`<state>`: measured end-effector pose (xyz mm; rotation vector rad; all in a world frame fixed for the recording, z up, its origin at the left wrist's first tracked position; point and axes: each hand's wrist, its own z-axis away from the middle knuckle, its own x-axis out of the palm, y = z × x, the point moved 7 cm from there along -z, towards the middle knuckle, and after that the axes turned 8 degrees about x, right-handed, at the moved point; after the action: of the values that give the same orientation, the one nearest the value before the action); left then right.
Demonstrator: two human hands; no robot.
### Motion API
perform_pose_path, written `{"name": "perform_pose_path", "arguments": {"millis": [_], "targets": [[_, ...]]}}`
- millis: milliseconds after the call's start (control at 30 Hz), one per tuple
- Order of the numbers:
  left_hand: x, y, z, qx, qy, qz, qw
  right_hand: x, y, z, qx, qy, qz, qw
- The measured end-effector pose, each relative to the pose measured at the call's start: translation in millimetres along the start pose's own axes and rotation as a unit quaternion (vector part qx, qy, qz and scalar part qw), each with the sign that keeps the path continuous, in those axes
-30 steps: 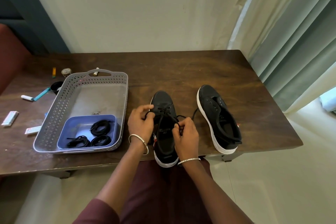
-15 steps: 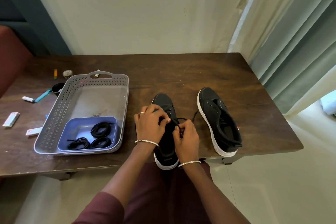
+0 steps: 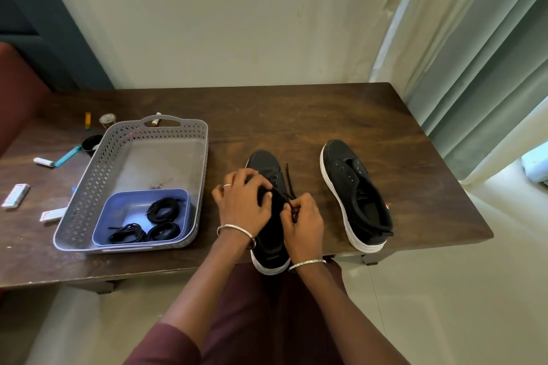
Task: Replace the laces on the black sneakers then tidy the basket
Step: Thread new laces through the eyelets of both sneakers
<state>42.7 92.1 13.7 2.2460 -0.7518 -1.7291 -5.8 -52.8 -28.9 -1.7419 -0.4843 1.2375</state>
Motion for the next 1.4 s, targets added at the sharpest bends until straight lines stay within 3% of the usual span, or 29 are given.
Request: {"name": "perform_pose_path", "arguments": {"millis": [100, 333, 400, 433, 467, 500, 533, 567, 600, 633, 700, 767, 867, 933, 1067, 1400], "targets": [[12.0, 6.9, -0.5, 0.041, -0.034, -0.070, 0.996, 0.9, 1.1, -0.3, 0.008, -0.008, 0.004, 1.000], [18.8, 1.4, -1.8, 0.063, -0.016, -0.076, 0.995, 0.6, -1.3, 0.2, 0.002, -0.008, 0.009, 1.000], [20.1, -5.7, -3.1, 0.019, -0.017, -0.024, 0.999, -0.2, -1.4, 0.3, -0.001, -0.003, 0.009, 1.000], [19.0, -15.1, -2.8, -0.045, -0.008, 0.046, 0.998, -0.2, -1.5, 0.5, -0.004, -0.001, 0.009, 1.000], [18.2, -25.6, -1.6, -0.129, 0.009, 0.168, 0.977, -0.2, -1.7, 0.7, -0.006, -0.002, 0.009, 1.000], [18.5, -33.6, 2.4, -0.223, 0.033, 0.329, 0.917, -0.1, -1.6, 0.7, -0.006, -0.004, 0.011, 1.000], [22.1, -39.1, 8.3, -0.305, 0.055, 0.461, 0.831, -0.3, -1.9, 0.6, -0.008, -0.005, 0.012, 1.000], [25.4, -44.6, 14.0, -0.366, 0.065, 0.534, 0.760, 0.1, -2.0, 0.5, -0.010, -0.005, 0.011, 1.000], [27.5, -49.4, 18.0, -0.404, 0.059, 0.560, 0.721, 0.4, -1.9, 0.5, -0.013, -0.005, 0.009, 1.000], [29.9, -53.1, 21.0, -0.425, 0.040, 0.555, 0.713, 0.7, -1.5, 0.3, -0.014, -0.005, 0.005, 1.000], [32.3, -62.4, 23.9, -0.434, 0.020, 0.495, 0.752, 1.0, -1.4, 0.4, -0.011, -0.006, 0.000, 1.000], [26.0, -67.9, 21.4, -0.393, 0.058, 0.422, 0.815, 0.6, -1.9, 0.6, -0.010, -0.005, 0.002, 1.000], [-1.6, -44.5, 8.8, -0.187, 0.084, 0.236, 0.950, 0.4, -2.9, 1.2, -0.009, -0.007, 0.009, 1.000], [-7.8, -19.3, 3.2, -0.064, 0.052, 0.101, 0.991, 0.7, -2.5, 0.7, -0.004, -0.011, 0.010, 1.000], [9.1, -0.9, -1.6, 0.021, -0.026, -0.042, 0.999, 0.2, -1.8, 0.6, 0.001, -0.014, 0.009, 1.000], [8.8, 2.3, -5.1, 0.060, -0.036, -0.068, 0.995, 0.8, -0.8, 0.8, 0.000, -0.011, 0.007, 1.000]]}}
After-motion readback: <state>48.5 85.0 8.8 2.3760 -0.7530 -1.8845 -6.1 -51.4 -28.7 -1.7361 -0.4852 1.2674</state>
